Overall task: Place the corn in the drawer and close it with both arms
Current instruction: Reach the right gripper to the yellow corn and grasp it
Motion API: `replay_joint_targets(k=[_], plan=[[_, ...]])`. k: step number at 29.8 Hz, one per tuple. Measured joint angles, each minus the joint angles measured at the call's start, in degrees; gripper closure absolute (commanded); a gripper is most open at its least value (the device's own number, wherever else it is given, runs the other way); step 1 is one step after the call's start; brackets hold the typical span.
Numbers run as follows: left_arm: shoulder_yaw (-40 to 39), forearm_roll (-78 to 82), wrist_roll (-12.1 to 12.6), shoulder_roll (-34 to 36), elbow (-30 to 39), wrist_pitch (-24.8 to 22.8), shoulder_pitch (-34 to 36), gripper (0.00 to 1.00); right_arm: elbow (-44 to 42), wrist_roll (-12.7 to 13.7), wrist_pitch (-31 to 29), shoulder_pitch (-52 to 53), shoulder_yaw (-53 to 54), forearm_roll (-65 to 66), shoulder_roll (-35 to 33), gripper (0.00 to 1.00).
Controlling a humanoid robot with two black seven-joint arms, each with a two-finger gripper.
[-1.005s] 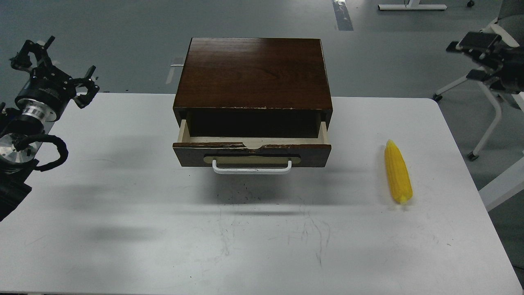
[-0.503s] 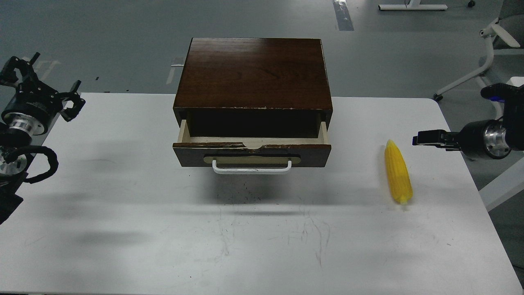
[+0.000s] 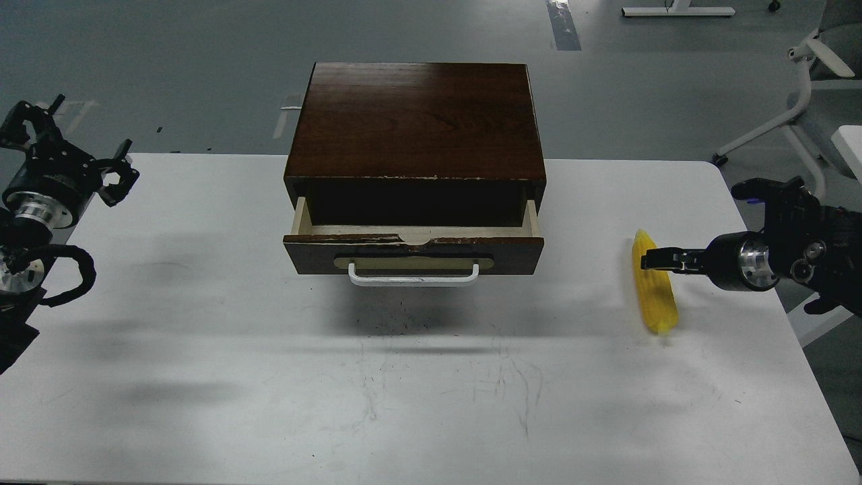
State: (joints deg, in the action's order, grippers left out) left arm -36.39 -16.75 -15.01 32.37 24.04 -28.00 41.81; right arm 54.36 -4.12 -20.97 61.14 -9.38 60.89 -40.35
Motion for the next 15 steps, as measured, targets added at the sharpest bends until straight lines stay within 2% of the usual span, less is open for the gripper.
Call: replay_joint_targets(k=[2,7,13,15], plan=[[0.0,0.0,0.0,0.0,-0.1,0.0,-0.1,0.02,-1.1,0.1,0.1,-0.1,0.0,0.0,1.4,0.26],[0.0,0.0,0.0,0.0,-0.8,0.0,-0.2,0.02,-2.2,1.3,0.2,-0.3,-0.7,0.0,5.0,0.36],[-0.1,0.0,0.0,0.2,-0.9,0.0,-0.2,0.02,-3.2,1.8,0.2,-0.4,-3.2,-0.1,5.7,0.76],[-0.1,0.0,0.0,0.3,-1.0,0.0,-0.2,0.02,-3.2,1.8,0.2,-0.3,-3.5,-0.2,5.6,0.81]])
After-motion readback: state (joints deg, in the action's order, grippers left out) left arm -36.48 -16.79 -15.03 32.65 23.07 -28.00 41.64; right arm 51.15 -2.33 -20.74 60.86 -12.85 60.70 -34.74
